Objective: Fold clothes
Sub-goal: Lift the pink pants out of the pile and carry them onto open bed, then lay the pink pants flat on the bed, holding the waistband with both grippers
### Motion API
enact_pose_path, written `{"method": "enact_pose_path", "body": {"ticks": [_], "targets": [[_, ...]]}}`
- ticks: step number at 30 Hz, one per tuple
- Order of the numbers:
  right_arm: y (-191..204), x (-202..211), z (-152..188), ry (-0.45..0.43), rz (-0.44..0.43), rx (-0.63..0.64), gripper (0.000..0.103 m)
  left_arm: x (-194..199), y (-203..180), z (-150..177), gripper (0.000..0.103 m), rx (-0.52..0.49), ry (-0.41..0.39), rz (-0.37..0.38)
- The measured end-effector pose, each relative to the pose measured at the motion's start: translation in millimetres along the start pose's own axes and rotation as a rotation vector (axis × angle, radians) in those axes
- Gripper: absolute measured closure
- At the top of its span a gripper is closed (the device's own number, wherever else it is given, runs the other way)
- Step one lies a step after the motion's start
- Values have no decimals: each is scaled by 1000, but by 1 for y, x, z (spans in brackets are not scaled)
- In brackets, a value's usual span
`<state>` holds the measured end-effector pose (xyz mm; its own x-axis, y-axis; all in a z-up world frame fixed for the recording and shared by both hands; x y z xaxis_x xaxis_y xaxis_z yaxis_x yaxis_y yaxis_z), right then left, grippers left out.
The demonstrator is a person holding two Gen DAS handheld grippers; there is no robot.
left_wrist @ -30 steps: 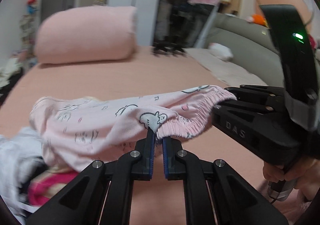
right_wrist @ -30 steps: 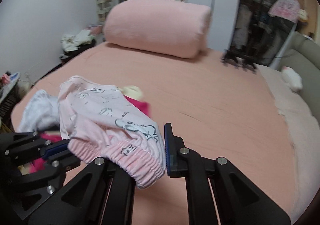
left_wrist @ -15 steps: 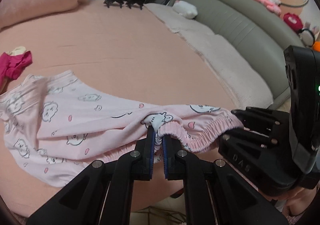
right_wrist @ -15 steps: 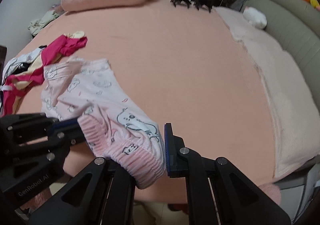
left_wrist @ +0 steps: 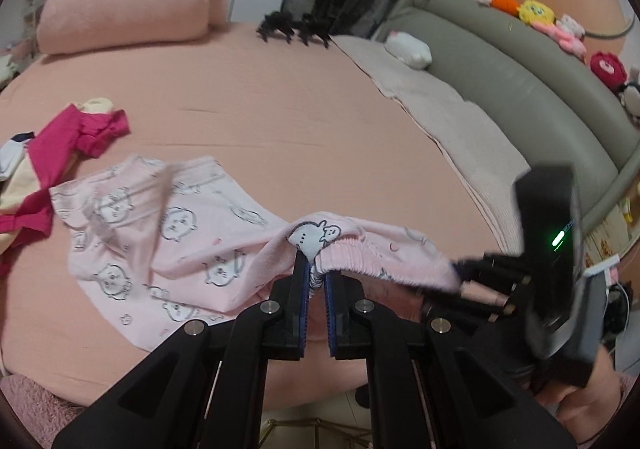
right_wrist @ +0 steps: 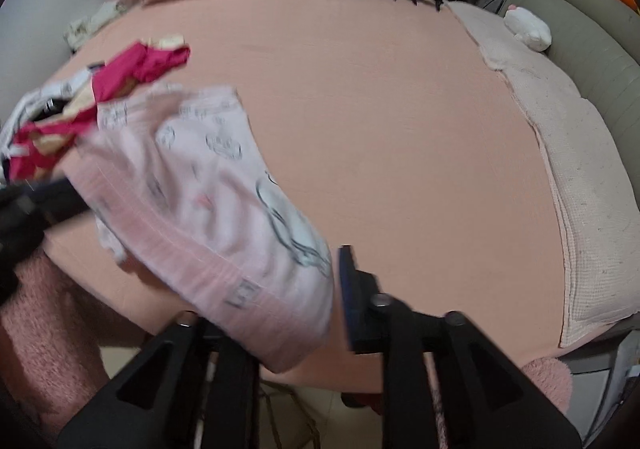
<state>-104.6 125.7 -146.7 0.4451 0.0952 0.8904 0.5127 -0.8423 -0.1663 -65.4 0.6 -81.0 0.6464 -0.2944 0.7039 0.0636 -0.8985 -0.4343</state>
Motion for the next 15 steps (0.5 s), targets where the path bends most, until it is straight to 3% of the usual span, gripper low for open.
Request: {"method": "enact_pose_path", "body": {"ticks": [2,7,9,11,13,15], "targets": [[12,-9,8,30,-59,7,66,4,9,0,95,6,-23,-31],[51,-14,9,19,-170,103,61,18,49,-8,95,78,-58,-85],[64,-18,-4,-18,-154,144,54,24,66,-13,95,116,-76,-97],[70,-30,-15,-25,-98,178,54,30,78,-18,95,126,-107,-141],[66,-42,-22,-23,-35,172,56,35,92,-22,95,162,-134,-192],[44,-50,-25,-10,10,76,65,35,107,-23,93,194,-141,-234]]}}
Point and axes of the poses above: each gripper's, at about its wrist camera, not at the fingertips, and x roughly against the way its jaws point, y to its left, z to its underside, the point moved 6 cm from there along -x, roughly the way its jaws point, and after that the axes turned 13 degrees about x, right-handed, at the moved point
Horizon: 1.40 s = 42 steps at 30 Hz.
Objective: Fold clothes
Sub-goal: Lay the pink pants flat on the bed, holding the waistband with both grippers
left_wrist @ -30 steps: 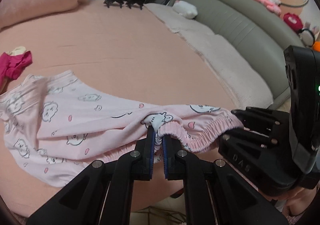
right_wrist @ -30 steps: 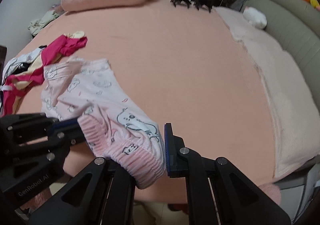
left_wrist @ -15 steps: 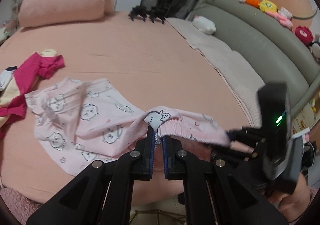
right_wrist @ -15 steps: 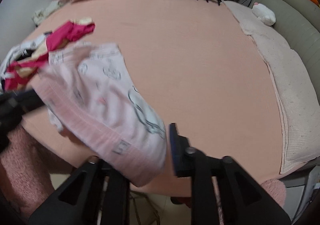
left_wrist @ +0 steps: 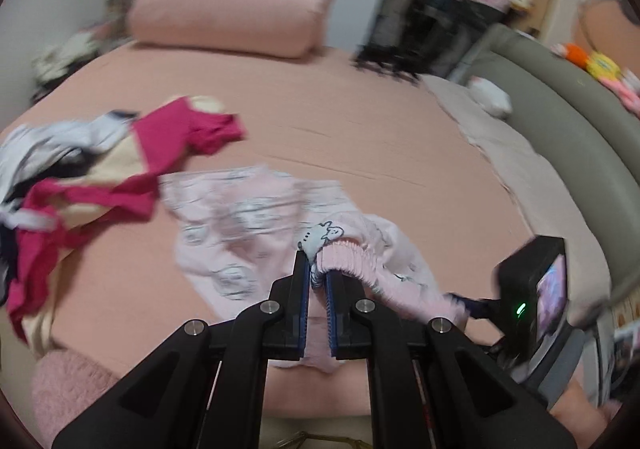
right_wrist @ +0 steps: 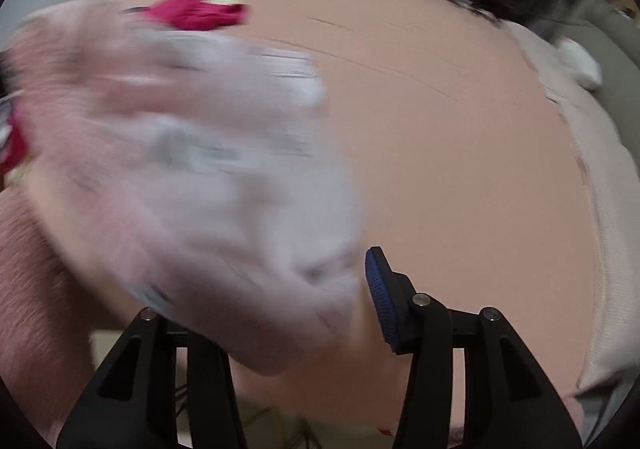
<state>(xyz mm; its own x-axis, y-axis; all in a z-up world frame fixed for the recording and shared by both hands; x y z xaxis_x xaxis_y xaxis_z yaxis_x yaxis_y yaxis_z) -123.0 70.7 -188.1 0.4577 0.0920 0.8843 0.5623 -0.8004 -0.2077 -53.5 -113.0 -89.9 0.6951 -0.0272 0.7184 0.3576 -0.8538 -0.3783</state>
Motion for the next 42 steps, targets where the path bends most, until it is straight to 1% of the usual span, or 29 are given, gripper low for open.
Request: {"method": "enact_pose_path", "body": {"ticks": [1,2,3,4,5,7,10,11,14,16,17,18,19,21,22,23,25,26,27,29,31,33,34,36,37,38,39,40,42], "targets": [[-11,-1,0,0,12,-44,65,-4,7,1,90,5,8,-18],[-22,0,1,-3,35,-70,65,-11,9,6,72,4,37,-12],[-34,1,2,-6,65,-89,65,-19,9,16,44,-2,83,12],[-40,2,4,-4,87,-95,65,-27,9,25,37,-8,130,35],[-44,2,5,1,103,-95,66,-35,8,34,35,-14,176,59],[-53,1,13,7,70,-138,66,-45,-4,58,35,-62,231,104],[-50,-7,19,25,-5,-171,65,-60,-32,93,35,-172,278,147],[-43,-14,20,33,-30,-161,65,-67,-42,104,35,-204,295,148],[-18,-37,19,68,-97,-121,65,-91,-57,129,35,-272,344,110],[-11,-42,20,66,-75,-103,66,-105,-59,138,35,-306,354,76],[-9,-43,21,61,-59,-96,67,-111,-57,139,48,-322,344,32],[-10,-42,20,53,-28,-93,69,-115,-53,139,70,-336,332,-19],[-13,-40,19,44,10,-93,70,-117,-50,135,75,-335,318,-52],[-25,-35,18,33,101,-95,79,-111,-42,119,81,-323,260,-111],[-34,-32,17,26,133,-104,79,-108,-38,110,82,-320,226,-144],[-42,-27,17,18,140,-119,79,-102,-36,100,85,-303,199,-152],[-54,-17,15,3,145,-144,81,-84,-34,76,87,-252,144,-130],[-58,-7,13,-15,148,-148,86,-72,-34,61,87,-229,108,-121],[-61,4,10,-38,149,-152,88,-59,-33,46,87,-207,71,-111],[-67,30,5,-88,154,-155,88,-34,-35,17,87,-165,2,-75],[-75,63,1,-150,166,-159,88,-14,-39,-2,87,-151,-38,-36],[-82,93,-1,-200,162,-177,88,-2,-48,-8,87,-155,-52,5],[-85,106,1,-208,164,-177,88,2,-51,-9,87,-156,-55,27],[-91,115,12,-166,153,-150,88,0,-59,-1,86,-154,-22,82],[-92,112,19,-136,132,-138,86,-3,-62,4,85,-153,1,112],[-89,103,28,-94,104,-122,79,-10,-64,11,85,-155,27,122],[-83,89,36,-42,67,-94,77,-20,-64,20,85,-159,56,116],[-76,78,41,-11,38,-75,77,-28,-65,31,85,-160,85,118],[-62,69,44,-5,-11,-55,71,-38,-65,50,86,-159,119,121]]}}
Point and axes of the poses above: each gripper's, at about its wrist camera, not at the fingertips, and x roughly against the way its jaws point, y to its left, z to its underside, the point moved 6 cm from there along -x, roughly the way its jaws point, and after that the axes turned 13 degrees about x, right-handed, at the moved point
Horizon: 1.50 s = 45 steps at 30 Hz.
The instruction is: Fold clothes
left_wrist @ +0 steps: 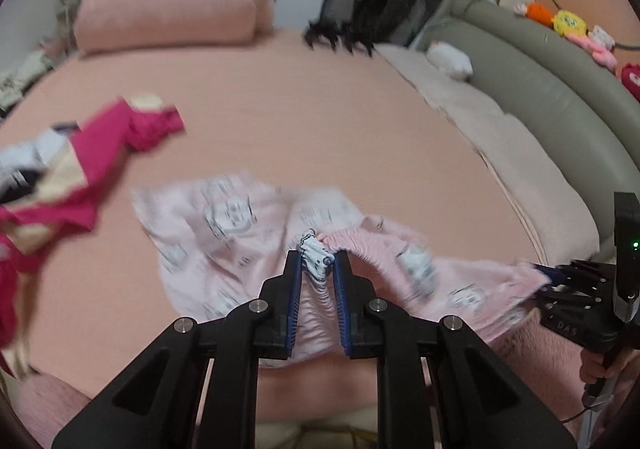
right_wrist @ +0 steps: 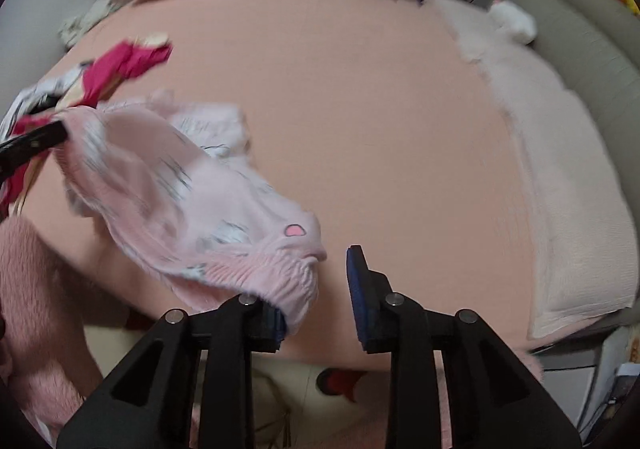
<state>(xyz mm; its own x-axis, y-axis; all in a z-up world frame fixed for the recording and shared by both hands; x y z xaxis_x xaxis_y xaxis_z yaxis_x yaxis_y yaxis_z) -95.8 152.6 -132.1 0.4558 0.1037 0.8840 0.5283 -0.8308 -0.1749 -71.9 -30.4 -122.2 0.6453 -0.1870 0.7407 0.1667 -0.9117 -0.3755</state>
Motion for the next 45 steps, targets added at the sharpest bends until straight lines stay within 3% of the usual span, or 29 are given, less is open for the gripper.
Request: {"method": "enact_pose_path", "body": {"ticks": [4,6,9,12,13,15,18,19,21,25,26,30,34,37,39,44,45], "targets": [[46,-9,-14,-36,-189,141,66,-8,5,19,86,36,26,-1],[66,-20,-21,-9,-212,211,64,-6,13,19,86,61,25,-8],[79,-25,-28,17,-282,179,62,5,25,11,86,97,-17,-5],[84,-14,-23,32,-467,119,59,20,34,-1,87,107,-94,-54],[81,-11,-22,33,-462,117,56,24,39,-4,87,106,-122,-93],[65,-12,-19,53,-288,153,48,29,50,-8,87,113,-157,-142],[38,-19,-10,98,-57,172,48,18,67,-5,87,166,-112,-102],[32,-21,-7,111,-35,155,49,13,70,-1,87,181,-91,-81],[30,-20,-6,110,-88,124,49,6,73,7,87,202,-64,-31],[69,10,-17,-7,-396,192,48,-2,70,18,86,197,-34,34],[83,14,-20,-26,-412,227,48,-3,69,18,86,194,-30,47],[131,-4,-34,-15,-319,362,46,-1,67,14,86,198,-30,78],[148,-51,-47,3,-249,368,46,-1,70,17,86,198,-21,69],[147,-81,-53,10,-129,356,50,-5,75,25,86,191,2,50],[130,-87,-53,20,-46,301,65,-12,79,33,85,177,38,20],[56,-76,-42,6,224,197,72,-44,85,68,83,101,197,-144],[40,-73,-36,14,248,174,72,-48,83,73,76,102,222,-138]]}}
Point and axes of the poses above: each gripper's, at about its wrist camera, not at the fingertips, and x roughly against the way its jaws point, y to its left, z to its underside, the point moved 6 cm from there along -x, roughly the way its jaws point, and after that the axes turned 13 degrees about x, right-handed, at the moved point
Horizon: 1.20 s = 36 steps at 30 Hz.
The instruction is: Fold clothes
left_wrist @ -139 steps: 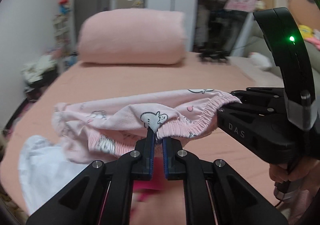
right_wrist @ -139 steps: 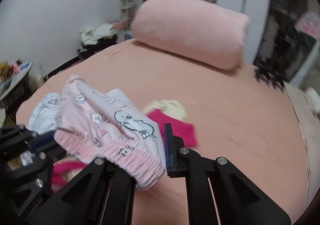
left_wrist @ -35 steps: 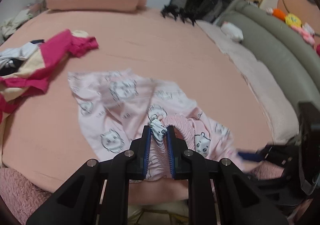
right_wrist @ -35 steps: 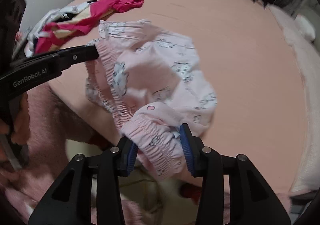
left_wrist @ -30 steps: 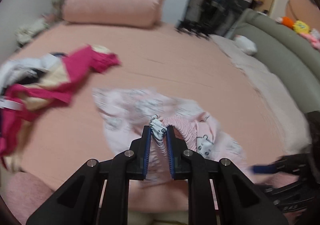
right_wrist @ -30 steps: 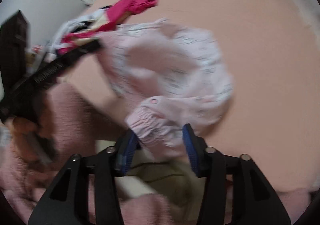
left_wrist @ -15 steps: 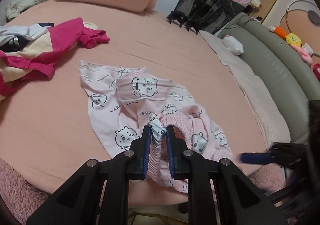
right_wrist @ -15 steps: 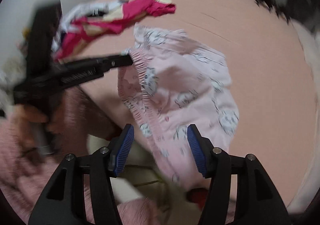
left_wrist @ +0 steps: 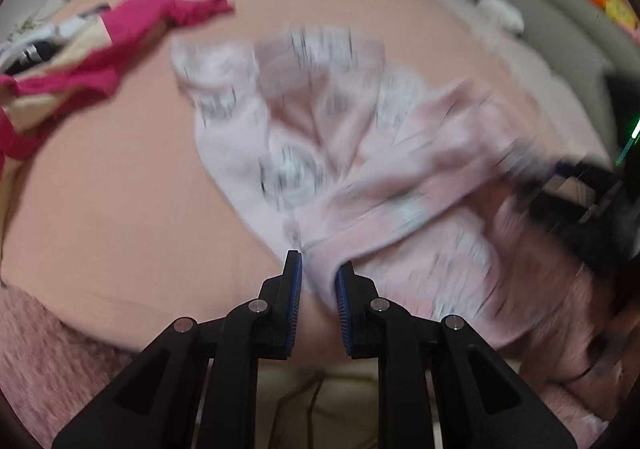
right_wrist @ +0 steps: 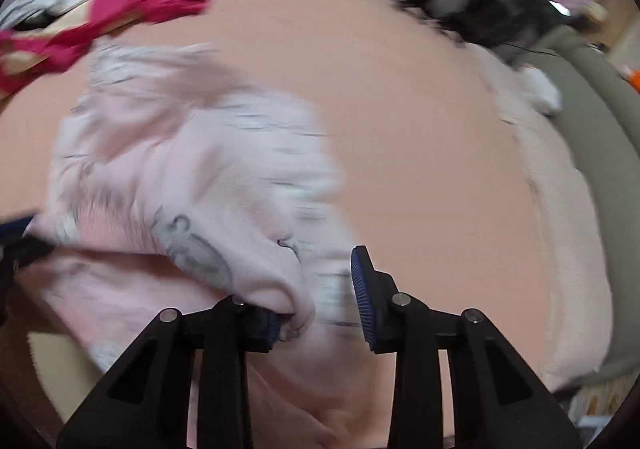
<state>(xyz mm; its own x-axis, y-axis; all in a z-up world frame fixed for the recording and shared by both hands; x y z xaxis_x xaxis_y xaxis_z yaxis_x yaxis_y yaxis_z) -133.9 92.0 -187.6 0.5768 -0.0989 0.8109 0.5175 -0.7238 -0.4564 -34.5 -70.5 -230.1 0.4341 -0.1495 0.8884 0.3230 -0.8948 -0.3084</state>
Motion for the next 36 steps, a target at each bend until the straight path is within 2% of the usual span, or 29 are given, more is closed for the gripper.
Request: {"method": "enact_pose_path", "body": {"ticks": [1,2,6,7,10,14,16,18,19,20,21,22,23,27,28,29,30,31,32,34,36], "targets": [[-13,-1,9,14,19,-19,72,-2,-4,2,70,-5,8,9],[-17,-6,20,41,-17,-40,72,-2,-8,2,60,-15,0,14],[-15,-28,66,171,-290,-138,67,-1,-18,-8,60,-43,-80,-27],[-14,-28,73,176,-330,-154,67,-2,-17,-11,60,-37,-94,-37],[-11,-18,85,143,-400,-189,67,-2,-15,-15,60,-41,-118,-61],[-7,1,95,108,-447,-192,63,3,-28,-9,60,-102,-118,-12],[-6,11,100,91,-469,-191,60,5,-38,-5,59,-187,-141,-58],[2,17,103,73,-499,-174,59,-2,-43,-2,53,-288,-160,-165],[6,15,106,75,-493,-163,59,-11,-45,-1,53,-336,-153,-237],[10,10,106,89,-477,-148,59,-15,-45,-4,51,-348,-153,-270],[14,4,107,104,-452,-124,61,-12,-45,-9,56,-335,-164,-270],[15,4,107,95,-424,-114,65,-10,-44,-14,65,-321,-174,-270],[11,8,105,74,-382,-117,77,-3,-43,-19,85,-305,-195,-268],[-20,33,91,-17,-151,-124,79,56,-37,-38,86,-217,-342,-242],[-28,41,86,-42,-110,-123,79,77,-39,-42,86,-201,-386,-227],[-35,47,79,-64,-111,-122,77,96,-42,-46,86,-190,-426,-205],[-42,53,72,-83,-131,-121,69,112,-46,-50,86,-181,-460,-186],[-42,57,65,-95,-193,-130,66,128,-49,-54,86,-171,-493,-166],[-36,59,60,-96,-286,-145,60,141,-51,-57,86,-157,-521,-152],[-10,52,59,-61,-482,-113,60,155,-44,-62,86,-106,-535,-129],[18,40,63,-26,-513,-59,60,156,-36,-59,86,-65,-512,-111]]}}
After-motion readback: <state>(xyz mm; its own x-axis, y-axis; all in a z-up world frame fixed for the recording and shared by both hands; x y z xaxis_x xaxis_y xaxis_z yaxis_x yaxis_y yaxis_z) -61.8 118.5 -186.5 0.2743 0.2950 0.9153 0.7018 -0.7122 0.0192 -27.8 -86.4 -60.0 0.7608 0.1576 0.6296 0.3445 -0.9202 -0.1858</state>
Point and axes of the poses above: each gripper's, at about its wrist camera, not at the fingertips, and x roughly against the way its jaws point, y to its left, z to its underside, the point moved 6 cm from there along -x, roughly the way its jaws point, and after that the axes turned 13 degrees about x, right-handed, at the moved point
